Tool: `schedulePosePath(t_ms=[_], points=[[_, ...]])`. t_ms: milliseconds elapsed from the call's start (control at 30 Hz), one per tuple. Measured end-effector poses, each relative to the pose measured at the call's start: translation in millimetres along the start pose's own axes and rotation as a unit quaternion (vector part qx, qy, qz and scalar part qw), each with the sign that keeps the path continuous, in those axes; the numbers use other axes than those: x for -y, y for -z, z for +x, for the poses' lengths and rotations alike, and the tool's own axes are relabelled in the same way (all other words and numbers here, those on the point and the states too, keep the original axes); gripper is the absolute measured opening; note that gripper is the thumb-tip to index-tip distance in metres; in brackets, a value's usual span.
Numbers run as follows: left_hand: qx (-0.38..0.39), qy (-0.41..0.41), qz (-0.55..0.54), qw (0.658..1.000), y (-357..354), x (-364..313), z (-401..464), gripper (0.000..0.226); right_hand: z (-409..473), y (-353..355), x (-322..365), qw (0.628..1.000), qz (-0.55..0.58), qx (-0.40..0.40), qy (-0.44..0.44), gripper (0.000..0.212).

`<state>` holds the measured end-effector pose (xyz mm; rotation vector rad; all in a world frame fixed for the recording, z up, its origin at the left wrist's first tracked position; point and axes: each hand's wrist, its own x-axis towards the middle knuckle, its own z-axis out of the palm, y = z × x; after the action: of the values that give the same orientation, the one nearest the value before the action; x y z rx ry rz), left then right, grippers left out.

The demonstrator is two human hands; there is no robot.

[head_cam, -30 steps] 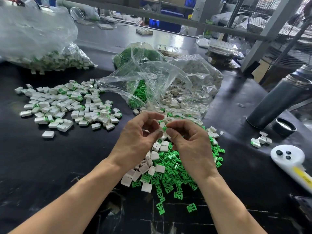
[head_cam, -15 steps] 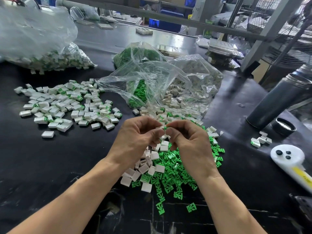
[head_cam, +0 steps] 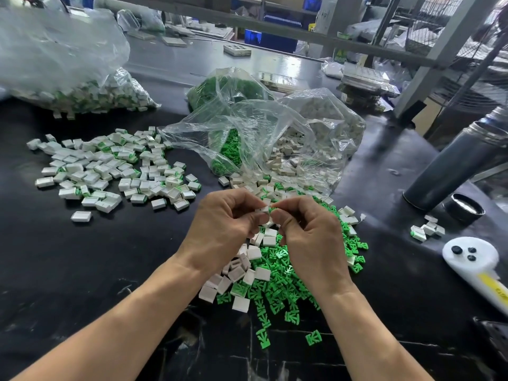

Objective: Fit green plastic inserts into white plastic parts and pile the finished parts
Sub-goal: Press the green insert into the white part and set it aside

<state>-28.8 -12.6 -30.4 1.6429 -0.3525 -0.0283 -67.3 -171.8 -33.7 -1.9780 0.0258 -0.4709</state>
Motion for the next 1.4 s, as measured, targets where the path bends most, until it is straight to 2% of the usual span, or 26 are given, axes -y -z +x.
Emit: schedulePosePath(t_ms=[300, 567, 833, 1000, 1167, 1400], points=[[0.019, -0.007, 0.063, 0.998, 5, -2, 1, 0.021, -1, 3, 5, 0.999, -0.035, 0.030, 0.004, 0.009], [0.004, -0.007, 0.074, 0.997, 8, -2, 0, 0.020, -4, -3, 7, 0.991, -0.112, 0.003, 0.066, 0.008], [0.029, -0.045, 0.164, 0.985, 8, 0, 1, 0.023, -4, -3, 5, 0.986, -0.145, 0.010, 0.081, 0.006], [-0.005, -0.006, 0.084, 0.996, 6, 2, 1, 0.023, -4, -6, 3, 0.997, -0.065, -0.004, 0.028, 0.012], [-0.001, 0.018, 0.035, 0.999, 3, 1, 1, 0.020, -3, -5, 0, 1.000, 0.014, -0.002, -0.012, 0.015], [-0.014, 0.029, -0.002, 0.999, 0, 1, 0, 0.023, -4, -7, -1, 0.998, 0.049, -0.007, -0.034, 0.021]])
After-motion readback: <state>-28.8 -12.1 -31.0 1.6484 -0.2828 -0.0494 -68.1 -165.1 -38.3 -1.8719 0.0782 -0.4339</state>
